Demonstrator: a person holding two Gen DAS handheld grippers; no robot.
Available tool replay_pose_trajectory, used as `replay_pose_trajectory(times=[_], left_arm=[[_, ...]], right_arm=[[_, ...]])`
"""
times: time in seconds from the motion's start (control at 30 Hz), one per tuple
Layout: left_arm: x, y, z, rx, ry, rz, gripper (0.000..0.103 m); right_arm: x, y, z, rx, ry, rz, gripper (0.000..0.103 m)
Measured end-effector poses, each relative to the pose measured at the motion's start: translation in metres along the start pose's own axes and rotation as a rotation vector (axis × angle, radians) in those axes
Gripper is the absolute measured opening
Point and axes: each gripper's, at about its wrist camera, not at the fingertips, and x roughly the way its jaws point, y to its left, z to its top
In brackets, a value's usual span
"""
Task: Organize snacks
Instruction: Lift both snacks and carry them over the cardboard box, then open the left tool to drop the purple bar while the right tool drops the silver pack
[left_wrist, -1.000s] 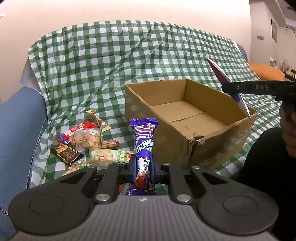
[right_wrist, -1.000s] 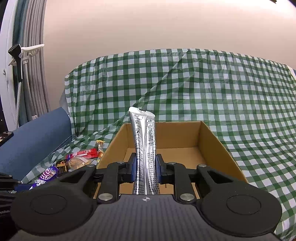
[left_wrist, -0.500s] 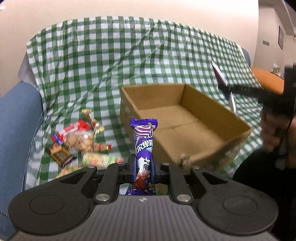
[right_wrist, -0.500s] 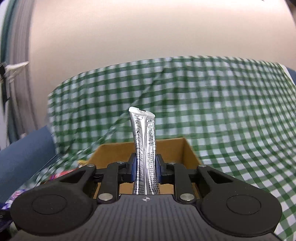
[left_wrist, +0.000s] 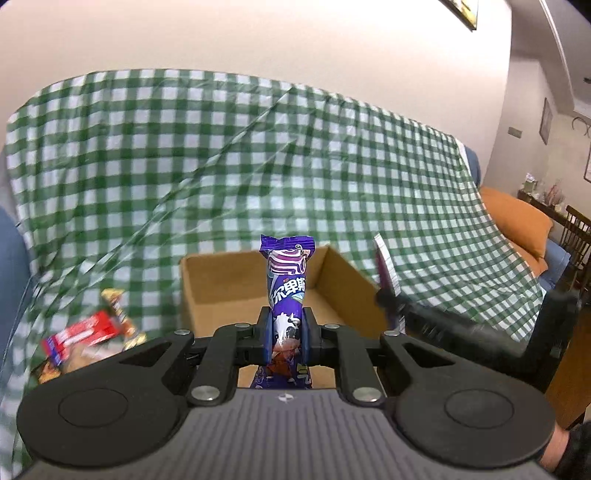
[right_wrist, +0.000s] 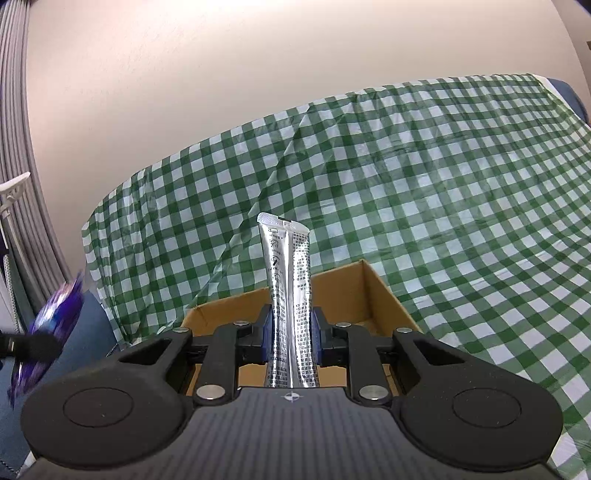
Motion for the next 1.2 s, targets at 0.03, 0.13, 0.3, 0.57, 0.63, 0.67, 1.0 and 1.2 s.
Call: replay_pose_trajectory(times=[0.03, 0.13, 0.3, 0.57, 0.63, 0.67, 1.0, 1.2], left_arm=[[0.004, -0.003, 0.004, 0.004, -0.002, -0.005, 0.016], [0.018, -0.008, 0.017, -0.004, -0.008, -0.02, 0.016], [0.038, -0.012, 0.031, -0.034, -0.008, -0.022, 0.016], [0.061, -0.012, 0.045, -0.059, -0.003, 0.007, 0.016], [0.067, -0.013, 0.05, -0.071, -0.005, 0.017, 0.016], [0.069, -0.013, 0.052, -0.077, -0.006, 0.017, 0.016], [0.093, -0.03, 0.057, -0.091, 0.012, 0.014, 0.016], [0.104, -0.041, 0.053, -0.088, 0.024, 0.009, 0.016]], right_arm=[[0.003, 0.002, 0.0, -0.005, 0.0, 0.0, 0.022], [0.009, 0.006, -0.002, -0.012, 0.004, 0.003, 0.022], [0.012, 0.007, -0.003, -0.012, 0.003, 0.011, 0.022], [0.009, -0.001, -0.002, 0.024, -0.005, 0.012, 0.022], [0.007, -0.001, -0.003, 0.028, -0.009, 0.013, 0.022], [0.008, -0.001, -0.003, 0.028, -0.008, 0.013, 0.022], [0.005, 0.002, -0.004, 0.018, -0.01, 0.026, 0.022], [0.007, 0.002, -0.004, 0.023, -0.007, 0.027, 0.022]])
